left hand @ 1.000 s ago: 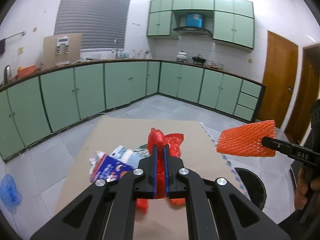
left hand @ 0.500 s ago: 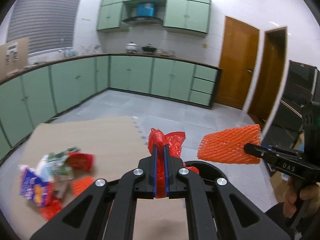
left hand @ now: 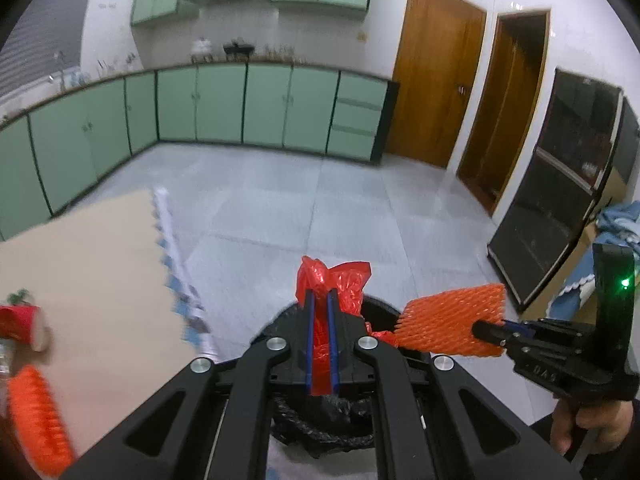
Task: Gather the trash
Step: 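Carry both items to the black bin and release them inside, then return both grippers to the table and approach the blue snack bag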
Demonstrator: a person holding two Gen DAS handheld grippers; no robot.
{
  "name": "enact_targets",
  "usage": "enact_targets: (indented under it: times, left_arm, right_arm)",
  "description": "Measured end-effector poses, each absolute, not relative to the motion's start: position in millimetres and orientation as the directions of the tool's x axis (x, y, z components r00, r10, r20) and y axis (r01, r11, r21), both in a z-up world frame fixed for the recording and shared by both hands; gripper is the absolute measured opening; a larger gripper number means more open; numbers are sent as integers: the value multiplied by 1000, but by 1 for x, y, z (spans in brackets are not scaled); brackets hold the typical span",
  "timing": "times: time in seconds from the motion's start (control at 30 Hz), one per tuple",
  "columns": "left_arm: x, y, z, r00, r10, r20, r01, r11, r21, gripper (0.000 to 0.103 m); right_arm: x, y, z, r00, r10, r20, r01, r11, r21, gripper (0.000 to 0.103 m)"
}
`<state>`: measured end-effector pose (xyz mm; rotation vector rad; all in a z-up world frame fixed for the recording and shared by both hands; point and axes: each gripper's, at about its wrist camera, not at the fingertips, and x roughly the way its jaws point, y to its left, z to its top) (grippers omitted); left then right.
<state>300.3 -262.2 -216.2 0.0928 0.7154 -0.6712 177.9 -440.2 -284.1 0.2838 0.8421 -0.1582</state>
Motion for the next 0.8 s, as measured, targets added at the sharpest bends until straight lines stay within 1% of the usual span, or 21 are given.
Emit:
enact_targets:
  times: [0.1, 0.2, 0.27, 0.3, 0.33, 0.37, 0.43, 0.53, 0.63, 0.7, 0.73, 0.77, 0.8]
  left_arm:
    - [322, -291, -248, 522, -495, -695, 593, 796, -122, 6]
    - [342, -311, -274, 475, -463, -749, 581, 803, -128, 6]
    - [346, -321, -286, 464, -448, -764, 575, 808, -125, 10]
    - [347, -326, -292, 454, -445, -772, 579, 806, -124, 12]
    - [340, -327, -296, 448, -441, -778, 580, 805, -122, 20]
    - [341, -330, -300, 448, -434, -782, 580, 807, -116, 26]
    - [342, -331, -304, 444, -428, -787, 581, 806, -111, 32]
    - [343, -331, -306, 436, -433, -789, 584, 803, -118, 33]
    - [341, -319, -298, 437, -442, -783, 572, 809, -137, 33]
    - [334, -305, -283, 471, -446, -761, 557, 820, -136, 34]
    - [328, -295, -275, 491, -450, -746, 546, 826, -140, 38]
    - [323, -285, -267, 515, -450, -730, 535, 834, -136, 44]
    - [319, -276, -260, 539, -443, -717, 525, 842, -125, 47]
  right_arm:
    - [200, -452, -314, 611, -15, -792, 276, 941, 196, 10]
    - [217, -467, -344, 569, 12, -822, 302, 927, 223, 12]
    - [227, -472, -358, 546, 18, -838, 312, 923, 223, 14]
    - [231, -474, -365, 531, 21, -847, 317, 922, 222, 15]
    - [236, -475, -369, 519, 19, -855, 322, 922, 217, 21]
    - [237, -475, -372, 514, 9, -858, 329, 921, 207, 24]
    - [239, -477, -371, 510, 6, -860, 337, 918, 206, 29]
    - [234, -478, -368, 518, -11, -856, 355, 913, 202, 38]
    - [227, -480, -349, 537, -38, -843, 364, 912, 191, 39]
    - [221, -478, -330, 566, -52, -823, 354, 917, 186, 42]
    - [218, -473, -321, 580, -58, -812, 343, 922, 180, 46]
    - [212, -464, -307, 607, -72, -792, 322, 932, 163, 53]
    - [208, -455, -294, 628, -82, -774, 302, 942, 145, 57]
